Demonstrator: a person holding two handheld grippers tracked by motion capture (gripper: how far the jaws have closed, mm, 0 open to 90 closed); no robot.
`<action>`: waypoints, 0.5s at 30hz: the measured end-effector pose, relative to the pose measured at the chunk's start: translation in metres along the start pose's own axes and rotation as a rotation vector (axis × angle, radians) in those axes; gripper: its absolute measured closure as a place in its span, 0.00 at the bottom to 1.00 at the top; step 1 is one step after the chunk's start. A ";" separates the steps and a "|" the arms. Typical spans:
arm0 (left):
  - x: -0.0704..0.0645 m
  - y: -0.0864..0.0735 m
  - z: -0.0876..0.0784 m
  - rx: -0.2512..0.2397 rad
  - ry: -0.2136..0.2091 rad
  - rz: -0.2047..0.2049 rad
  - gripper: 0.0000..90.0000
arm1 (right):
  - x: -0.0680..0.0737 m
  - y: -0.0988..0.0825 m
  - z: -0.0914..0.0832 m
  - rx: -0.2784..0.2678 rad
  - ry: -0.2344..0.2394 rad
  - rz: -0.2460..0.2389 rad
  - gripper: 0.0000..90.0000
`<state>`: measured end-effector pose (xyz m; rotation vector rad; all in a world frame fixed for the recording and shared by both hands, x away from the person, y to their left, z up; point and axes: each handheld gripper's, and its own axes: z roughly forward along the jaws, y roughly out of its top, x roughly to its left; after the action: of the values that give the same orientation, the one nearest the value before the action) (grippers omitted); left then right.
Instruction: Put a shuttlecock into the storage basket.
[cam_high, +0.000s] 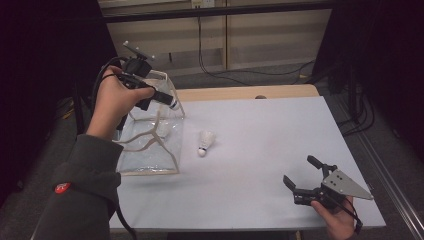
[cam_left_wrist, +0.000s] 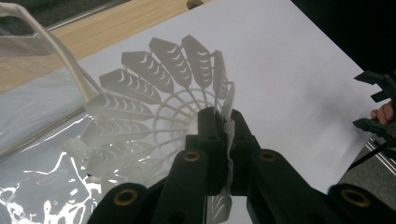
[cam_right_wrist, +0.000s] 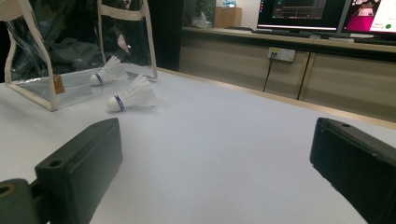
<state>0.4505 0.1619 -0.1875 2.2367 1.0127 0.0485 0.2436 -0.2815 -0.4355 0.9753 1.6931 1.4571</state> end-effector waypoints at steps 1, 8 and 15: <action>0.001 0.000 0.000 0.003 0.000 -0.001 0.98 | 0.000 0.000 0.000 0.000 0.000 -0.001 0.03; 0.005 -0.001 -0.004 0.000 0.013 -0.010 0.98 | 0.000 0.000 0.000 -0.001 0.003 0.001 0.03; 0.013 -0.003 -0.007 0.003 0.034 -0.028 0.98 | 0.000 0.000 0.000 -0.001 0.002 0.001 0.03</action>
<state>0.4550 0.1762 -0.1865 2.2306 1.0631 0.0725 0.2438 -0.2815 -0.4357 0.9744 1.6937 1.4599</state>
